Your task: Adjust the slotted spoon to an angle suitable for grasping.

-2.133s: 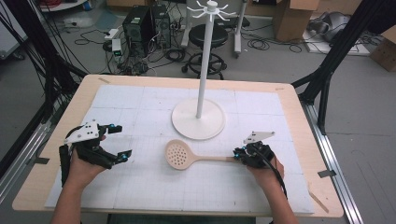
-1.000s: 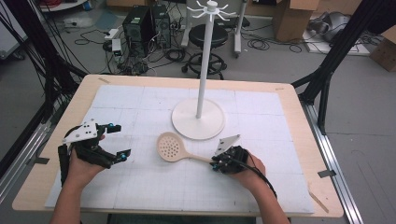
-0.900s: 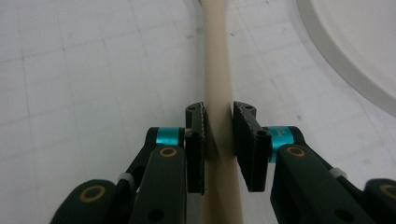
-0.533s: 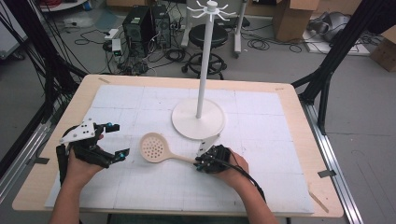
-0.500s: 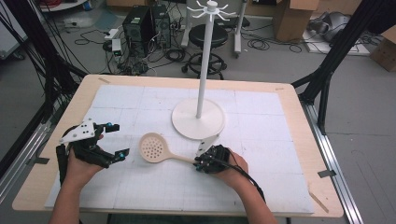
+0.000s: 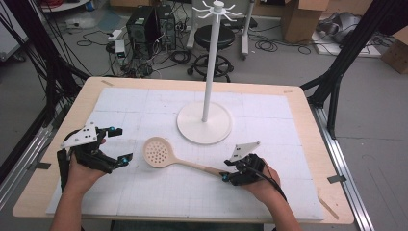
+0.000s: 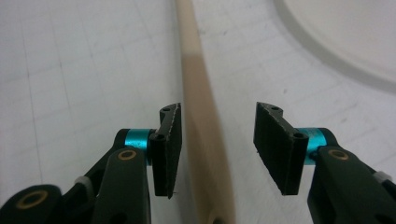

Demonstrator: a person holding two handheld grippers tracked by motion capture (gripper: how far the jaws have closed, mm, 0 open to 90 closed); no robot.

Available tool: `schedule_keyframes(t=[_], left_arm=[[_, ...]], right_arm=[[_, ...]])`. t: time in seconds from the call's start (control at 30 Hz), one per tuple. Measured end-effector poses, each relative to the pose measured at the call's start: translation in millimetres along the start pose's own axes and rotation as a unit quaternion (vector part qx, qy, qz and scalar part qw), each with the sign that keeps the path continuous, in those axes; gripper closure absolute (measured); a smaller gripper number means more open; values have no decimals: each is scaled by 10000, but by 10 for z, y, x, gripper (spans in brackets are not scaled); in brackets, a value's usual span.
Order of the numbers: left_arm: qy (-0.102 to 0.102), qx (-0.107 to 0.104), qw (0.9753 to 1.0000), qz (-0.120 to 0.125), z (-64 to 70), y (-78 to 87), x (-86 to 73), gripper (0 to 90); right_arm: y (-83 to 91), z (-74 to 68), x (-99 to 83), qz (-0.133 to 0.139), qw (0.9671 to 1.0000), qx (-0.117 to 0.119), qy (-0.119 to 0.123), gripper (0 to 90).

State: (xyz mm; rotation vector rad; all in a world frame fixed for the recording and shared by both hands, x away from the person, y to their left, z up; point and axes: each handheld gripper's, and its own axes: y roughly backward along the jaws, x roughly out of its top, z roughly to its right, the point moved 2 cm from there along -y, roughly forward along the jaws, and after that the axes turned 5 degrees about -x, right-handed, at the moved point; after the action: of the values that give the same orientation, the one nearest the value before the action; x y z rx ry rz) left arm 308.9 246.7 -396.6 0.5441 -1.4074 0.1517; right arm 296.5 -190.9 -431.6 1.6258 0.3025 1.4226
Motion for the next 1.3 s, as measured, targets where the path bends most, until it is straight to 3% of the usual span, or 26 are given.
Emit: schedule_keyframes(t=[0.23, 0.3, 0.47, 1.0, 1.1, 1.17, 1.23, 1.3], left_arm=[[26, 8, 10000, -2, -12, -4, -4, 17], [23, 3, 10000, 4, -12, -7, -5, 17], [-6, -35, 10000, -82, 4, -49, -11, 18], [13, -28, 10000, 52, -5, 0, 10, 18], [16, -37, 10000, 81, -4, 5, 14, 17], [41, -28, 10000, 74, -5, 6, 10, 18], [42, -29, 10000, 69, -4, 4, 9, 18], [22, -26, 10000, 60, -2, 7, 10, 18]], right_arm=[[-150, -56, -70, -395, 9988, 223, 205, 562], [-144, -64, -58, -377, 9985, 323, 228, 664], [-172, -106, -20, -320, 9982, 342, 387, 672], [-465, -395, 350, -186, 9941, 580, 899, 665], [-477, -409, 362, -177, 9940, 543, 933, 655], [-462, -393, 343, -177, 9951, 441, 865, 546], [-448, -383, 322, -195, 9951, 437, 869, 538], [-354, -354, 207, -205, 9964, 384, 732, 519]])
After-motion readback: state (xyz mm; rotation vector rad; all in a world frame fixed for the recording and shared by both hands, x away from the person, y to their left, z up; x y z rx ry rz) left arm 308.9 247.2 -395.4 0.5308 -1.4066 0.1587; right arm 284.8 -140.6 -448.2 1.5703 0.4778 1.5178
